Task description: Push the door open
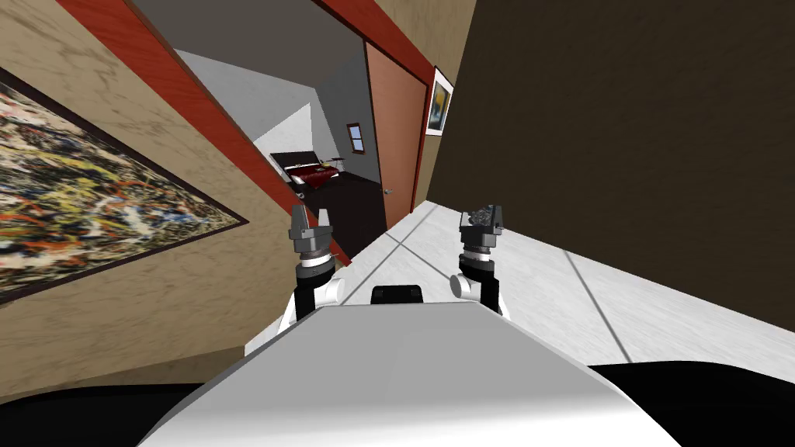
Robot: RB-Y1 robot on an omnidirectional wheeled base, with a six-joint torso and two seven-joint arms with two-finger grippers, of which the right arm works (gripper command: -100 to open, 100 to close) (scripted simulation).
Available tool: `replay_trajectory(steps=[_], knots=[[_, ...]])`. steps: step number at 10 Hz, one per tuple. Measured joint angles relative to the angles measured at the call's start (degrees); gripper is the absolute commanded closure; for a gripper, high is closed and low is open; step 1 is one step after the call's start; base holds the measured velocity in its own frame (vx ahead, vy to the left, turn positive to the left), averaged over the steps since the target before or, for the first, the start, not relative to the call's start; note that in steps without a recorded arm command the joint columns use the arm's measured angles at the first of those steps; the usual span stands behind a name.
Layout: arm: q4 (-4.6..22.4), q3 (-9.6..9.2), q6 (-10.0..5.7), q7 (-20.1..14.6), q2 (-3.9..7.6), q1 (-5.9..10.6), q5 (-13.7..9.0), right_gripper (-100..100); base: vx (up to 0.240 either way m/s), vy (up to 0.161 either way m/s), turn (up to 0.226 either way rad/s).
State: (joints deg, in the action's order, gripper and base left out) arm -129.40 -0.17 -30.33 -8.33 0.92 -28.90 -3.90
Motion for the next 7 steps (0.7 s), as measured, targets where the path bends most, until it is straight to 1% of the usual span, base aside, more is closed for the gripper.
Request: replay_trajectory(steps=[1, 3, 4, 5, 7], knots=[[1.01, -0.59, -0.15, -0.05, 0.41, 0.49, -0.01, -100, 0.246, -0.012, -0.030], [3.22, -2.76, -0.70, 0.19, 0.83, 1.36, 0.33, -100, 0.212, -0.007, -0.020], [4.47, -3.22, -0.97, 0.05, 1.34, 1.93, 0.20, -100, 0.201, -0.005, -0.030], [5.59, -4.13, -1.35, -0.12, 1.83, 2.18, 0.17, -100, 0.210, -0.024, -0.037], [7.50, -5.76, -1.20, -0.22, 2.43, 3.45, 0.19, -100, 0.178, -0.011, -0.016]])
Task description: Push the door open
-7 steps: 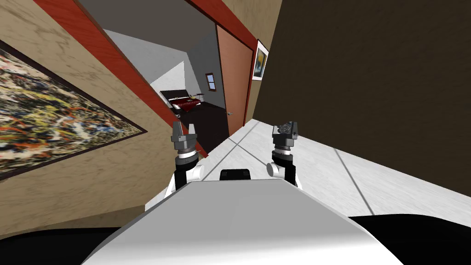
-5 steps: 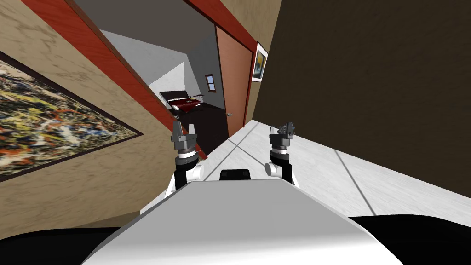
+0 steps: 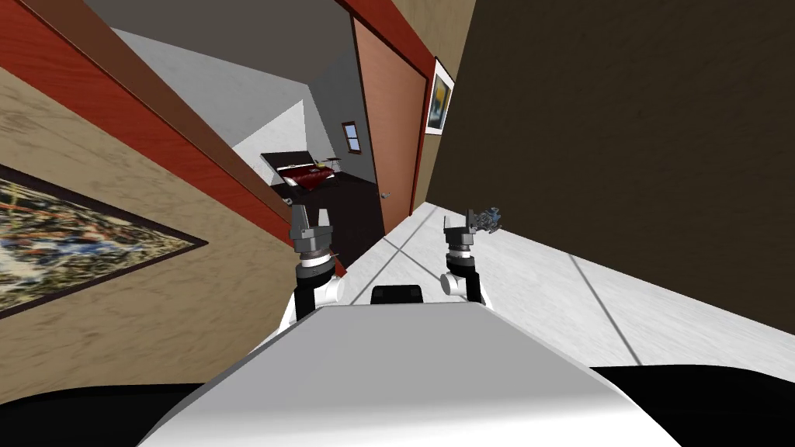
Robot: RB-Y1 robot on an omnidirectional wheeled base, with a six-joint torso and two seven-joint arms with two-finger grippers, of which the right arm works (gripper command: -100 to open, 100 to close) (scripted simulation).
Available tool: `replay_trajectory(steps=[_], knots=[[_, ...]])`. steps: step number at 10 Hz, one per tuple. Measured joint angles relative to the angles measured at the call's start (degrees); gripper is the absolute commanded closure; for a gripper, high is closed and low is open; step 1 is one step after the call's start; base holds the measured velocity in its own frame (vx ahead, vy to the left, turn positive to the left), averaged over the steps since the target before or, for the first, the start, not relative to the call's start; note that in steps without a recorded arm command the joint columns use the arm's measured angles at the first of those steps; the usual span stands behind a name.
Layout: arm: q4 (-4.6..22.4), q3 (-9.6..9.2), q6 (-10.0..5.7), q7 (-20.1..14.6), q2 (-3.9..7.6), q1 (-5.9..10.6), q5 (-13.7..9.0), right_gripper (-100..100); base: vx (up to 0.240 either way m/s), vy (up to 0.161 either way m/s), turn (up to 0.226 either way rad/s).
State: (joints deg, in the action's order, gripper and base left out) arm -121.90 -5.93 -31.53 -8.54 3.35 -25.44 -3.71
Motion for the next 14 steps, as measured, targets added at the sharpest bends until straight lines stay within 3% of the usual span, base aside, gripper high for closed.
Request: replay_trajectory(steps=[14], knots=[[15.43, -11.00, -2.96, -0.37, 2.88, 6.92, 0.37, -100, 0.140, -0.003, -0.024]])
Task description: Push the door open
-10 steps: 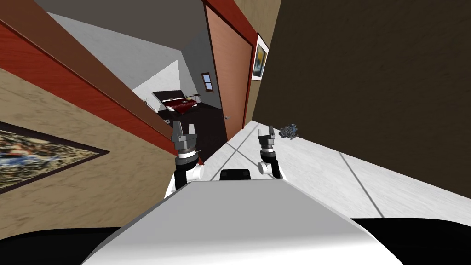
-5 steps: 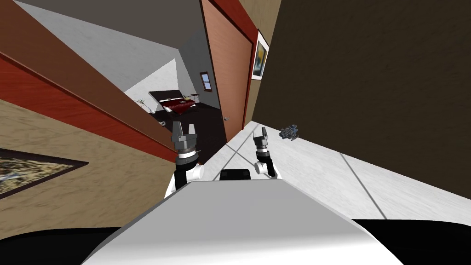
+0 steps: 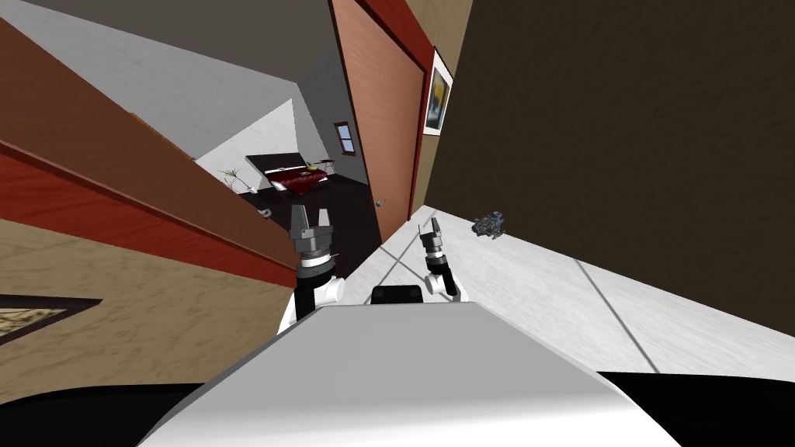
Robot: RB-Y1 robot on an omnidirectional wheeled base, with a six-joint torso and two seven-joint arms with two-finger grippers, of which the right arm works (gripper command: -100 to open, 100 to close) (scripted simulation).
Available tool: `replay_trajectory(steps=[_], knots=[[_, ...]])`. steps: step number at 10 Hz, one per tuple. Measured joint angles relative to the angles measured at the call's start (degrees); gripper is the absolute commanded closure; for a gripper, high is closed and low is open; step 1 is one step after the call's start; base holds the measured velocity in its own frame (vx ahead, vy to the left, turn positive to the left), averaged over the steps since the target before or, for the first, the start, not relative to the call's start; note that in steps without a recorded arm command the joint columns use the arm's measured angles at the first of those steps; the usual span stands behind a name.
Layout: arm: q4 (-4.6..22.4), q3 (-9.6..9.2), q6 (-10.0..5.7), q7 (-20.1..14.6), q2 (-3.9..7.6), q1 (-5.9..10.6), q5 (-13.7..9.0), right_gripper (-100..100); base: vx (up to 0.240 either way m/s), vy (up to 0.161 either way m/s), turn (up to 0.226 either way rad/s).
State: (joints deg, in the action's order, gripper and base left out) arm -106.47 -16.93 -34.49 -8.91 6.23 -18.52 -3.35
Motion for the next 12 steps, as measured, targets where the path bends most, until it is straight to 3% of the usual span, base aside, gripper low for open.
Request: replay_trajectory(steps=[6, 8, 12], knots=[[8.70, -6.01, -2.24, -0.07, 0.92, 3.50, 0.33, -100, 0.159, -0.004, -0.031], [11.12, -8.04, -2.15, 0.00, 1.03, 4.96, 0.43, -100, 0.163, 0.000, -0.031], [17.22, -11.86, -3.46, -0.38, 1.89, 7.81, 0.43, -100, 0.139, 0.005, -0.030]])
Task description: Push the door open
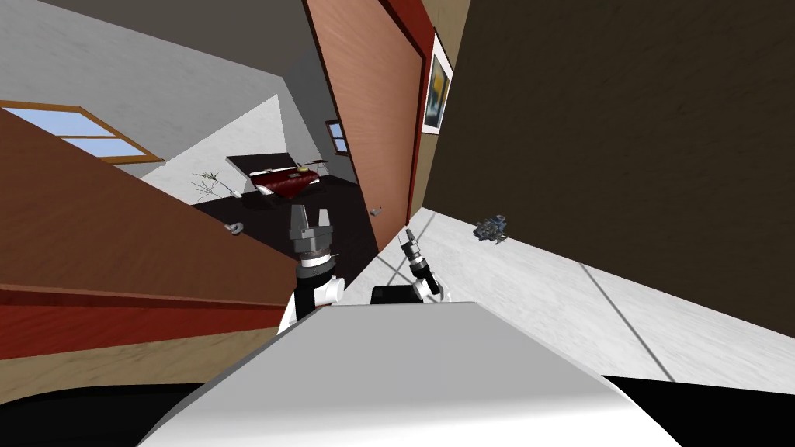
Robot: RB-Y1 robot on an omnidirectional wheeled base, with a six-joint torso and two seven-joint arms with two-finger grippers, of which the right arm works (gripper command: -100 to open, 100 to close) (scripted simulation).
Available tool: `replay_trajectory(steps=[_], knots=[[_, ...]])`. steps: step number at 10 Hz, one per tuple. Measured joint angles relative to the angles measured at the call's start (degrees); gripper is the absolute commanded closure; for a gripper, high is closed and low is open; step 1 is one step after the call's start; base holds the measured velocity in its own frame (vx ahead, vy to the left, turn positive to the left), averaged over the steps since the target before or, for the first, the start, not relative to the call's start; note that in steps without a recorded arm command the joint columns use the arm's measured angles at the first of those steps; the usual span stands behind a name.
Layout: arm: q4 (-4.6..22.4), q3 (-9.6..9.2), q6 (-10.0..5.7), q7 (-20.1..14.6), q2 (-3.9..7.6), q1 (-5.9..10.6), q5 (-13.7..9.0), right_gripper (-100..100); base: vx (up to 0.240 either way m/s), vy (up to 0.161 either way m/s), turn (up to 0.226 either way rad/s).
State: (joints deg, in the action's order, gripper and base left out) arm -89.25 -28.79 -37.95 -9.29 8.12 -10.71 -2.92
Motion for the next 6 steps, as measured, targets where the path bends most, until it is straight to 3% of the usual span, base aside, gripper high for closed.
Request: replay_trajectory(steps=[6], knots=[[6.94, -5.53, -1.04, -0.05, 0.69, 3.14, 0.26, -100, 0.132, 0.004, -0.027]])
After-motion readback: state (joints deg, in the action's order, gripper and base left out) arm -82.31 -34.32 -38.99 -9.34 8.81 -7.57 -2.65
